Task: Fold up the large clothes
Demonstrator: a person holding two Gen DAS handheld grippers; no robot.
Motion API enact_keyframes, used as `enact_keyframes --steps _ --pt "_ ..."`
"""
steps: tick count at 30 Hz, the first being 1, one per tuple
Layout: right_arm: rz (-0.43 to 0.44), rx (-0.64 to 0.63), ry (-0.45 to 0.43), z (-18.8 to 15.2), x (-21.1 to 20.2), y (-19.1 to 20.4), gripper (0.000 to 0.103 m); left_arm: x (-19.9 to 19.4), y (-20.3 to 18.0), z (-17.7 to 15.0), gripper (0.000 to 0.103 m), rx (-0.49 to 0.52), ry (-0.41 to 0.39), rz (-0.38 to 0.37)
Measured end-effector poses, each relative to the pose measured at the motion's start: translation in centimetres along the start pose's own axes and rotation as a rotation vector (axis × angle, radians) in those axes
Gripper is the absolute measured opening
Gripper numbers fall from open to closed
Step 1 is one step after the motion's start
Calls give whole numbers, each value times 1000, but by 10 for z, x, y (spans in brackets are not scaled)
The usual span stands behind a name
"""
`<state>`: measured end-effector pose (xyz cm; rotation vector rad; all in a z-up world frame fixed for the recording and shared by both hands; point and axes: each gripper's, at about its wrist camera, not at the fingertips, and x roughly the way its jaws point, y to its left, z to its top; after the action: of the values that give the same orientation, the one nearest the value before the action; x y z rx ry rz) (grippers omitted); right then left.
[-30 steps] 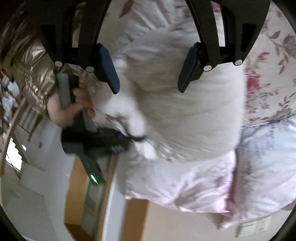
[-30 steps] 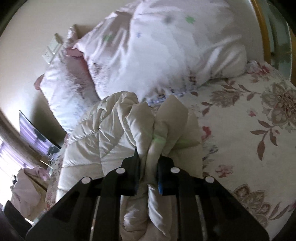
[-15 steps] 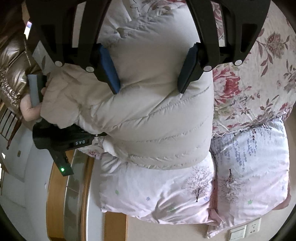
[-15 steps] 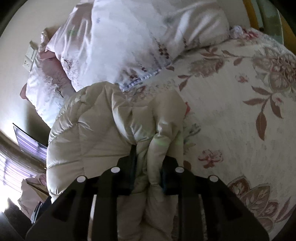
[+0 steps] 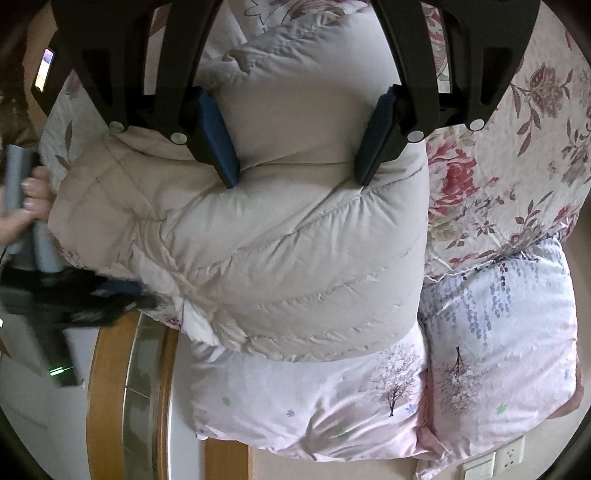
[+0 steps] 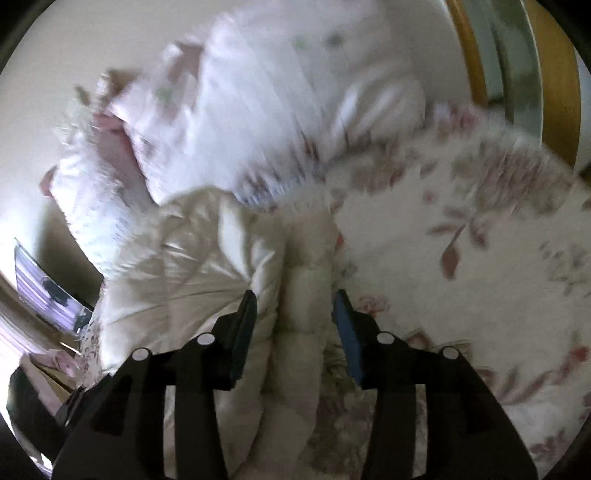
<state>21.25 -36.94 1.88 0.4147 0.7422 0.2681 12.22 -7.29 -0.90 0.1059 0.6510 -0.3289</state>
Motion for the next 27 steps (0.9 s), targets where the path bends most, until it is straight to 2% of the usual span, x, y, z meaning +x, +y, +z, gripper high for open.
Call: enact_keyframes --steps 3,6,8,10,12,13,17,27 --pt "75 -75 -57 -10 -33 22 44 0 0 0 67 0 0 3" --pt "155 -209 -49 -33 -50 57 42 0 0 -1 68 -1 -1 3" --pt "157 -257 -16 -47 -48 69 42 0 0 -1 68 -2 -2 2" --pt "112 -289 25 -61 -39 72 41 1 0 -1 68 -2 -1 3" --pt "69 -277 58 -69 -28 65 39 1 1 -1 68 -2 -1 2" --pt "51 -247 81 -72 -21 56 33 1 1 -2 68 -2 -2 0" --pt "41 -162 139 -78 1 33 29 3 -3 -2 68 12 -3 -9" --pt "70 -83 147 -91 26 15 29 13 -7 -4 70 27 -2 -1"
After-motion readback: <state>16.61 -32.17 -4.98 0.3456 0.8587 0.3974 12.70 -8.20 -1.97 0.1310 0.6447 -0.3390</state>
